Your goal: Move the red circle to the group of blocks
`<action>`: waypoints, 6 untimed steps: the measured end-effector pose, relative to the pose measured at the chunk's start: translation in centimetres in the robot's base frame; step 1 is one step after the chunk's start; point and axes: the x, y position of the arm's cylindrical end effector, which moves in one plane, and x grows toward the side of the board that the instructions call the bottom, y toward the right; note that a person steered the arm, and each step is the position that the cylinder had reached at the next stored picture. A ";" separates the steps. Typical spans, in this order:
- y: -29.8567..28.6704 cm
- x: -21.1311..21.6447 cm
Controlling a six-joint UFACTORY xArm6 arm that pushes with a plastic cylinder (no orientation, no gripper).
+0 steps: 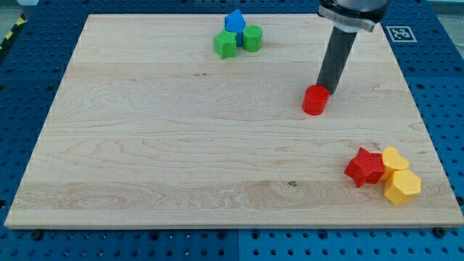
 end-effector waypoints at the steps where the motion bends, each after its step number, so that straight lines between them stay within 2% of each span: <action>1: -1.5 0.7; 2: -3.5 0.9; 4: -3.7 4.1; 6: -7.8 4.1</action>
